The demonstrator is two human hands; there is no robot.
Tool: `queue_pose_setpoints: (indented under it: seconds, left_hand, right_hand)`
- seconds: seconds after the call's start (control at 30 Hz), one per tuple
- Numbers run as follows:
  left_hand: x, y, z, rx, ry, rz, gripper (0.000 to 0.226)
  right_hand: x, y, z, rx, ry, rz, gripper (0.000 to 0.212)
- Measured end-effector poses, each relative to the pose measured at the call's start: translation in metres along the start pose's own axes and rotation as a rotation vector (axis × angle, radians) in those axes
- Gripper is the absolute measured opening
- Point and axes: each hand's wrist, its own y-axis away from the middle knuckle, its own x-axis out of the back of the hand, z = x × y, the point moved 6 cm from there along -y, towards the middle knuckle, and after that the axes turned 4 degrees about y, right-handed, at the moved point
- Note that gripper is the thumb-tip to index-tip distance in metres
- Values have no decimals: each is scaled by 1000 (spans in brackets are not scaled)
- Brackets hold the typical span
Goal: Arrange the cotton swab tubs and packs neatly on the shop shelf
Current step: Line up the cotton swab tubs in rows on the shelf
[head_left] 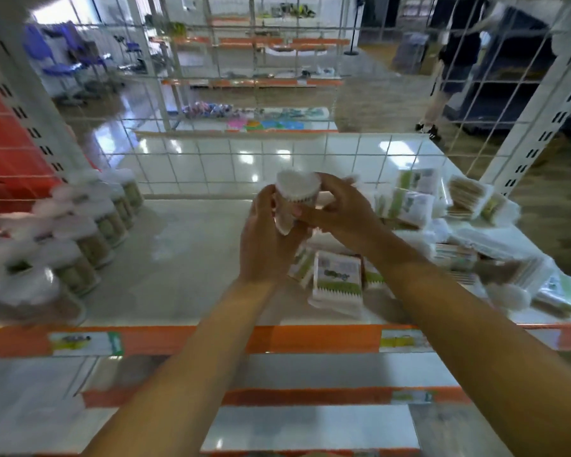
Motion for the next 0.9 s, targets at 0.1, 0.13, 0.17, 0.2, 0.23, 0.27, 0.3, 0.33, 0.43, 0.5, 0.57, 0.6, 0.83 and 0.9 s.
queue_pose_setpoints:
  seconds: [0.1,0.13,0.17,0.2,0.23,0.27,0.3,0.33,0.43,0.5,0.57,0.6,0.83,0.9]
  left_hand:
    - [24,-6,-30,12,-43,22,57]
    - [33,-7,-42,26,-53,31,56]
    - [42,-8,-54,45,-61,40,55]
    - [50,-9,-66,69,-63,47,55]
    - [58,-10,-77,98,-63,56,55]
    - [65,-11,-89,132,-60,70,55]
    - [72,-12,-99,167,-55,93,55]
    - [79,-14,-110,206,-47,118,55]
    - [94,-20,-134,298,-25,186,53]
    - [100,-25,-149,341,-39,217,53]
    - [104,-32,-162,385,-52,231,55]
    - [105,-36,-167,406,-59,236,55]
    - [110,-55,-186,435,-96,261,55]
    - [111,-61,-189,449,-104,261,57]
  right_hand:
    - [-25,-11,5,-21,145,25,59]
    - [-34,-14,7,-31,152,19,57]
    - [-44,-16,7,-31,146,11,53]
    - [-53,-18,6,-30,140,6,47]
    - [-62,-19,6,-26,141,3,41]
    - [-71,-21,6,-27,152,2,39]
    - [-79,-22,6,-33,170,5,40]
    - [-87,-24,8,-46,185,6,44]
    - [-108,-26,7,-71,150,-19,49]
    - [-118,-29,8,-93,149,-38,48]
    - [-127,-32,7,-109,164,-58,47]
    - [-131,-34,7,-112,167,-66,47]
    - [-151,-35,7,-122,188,-93,46]
    - [-154,-33,9,-120,193,-91,46]
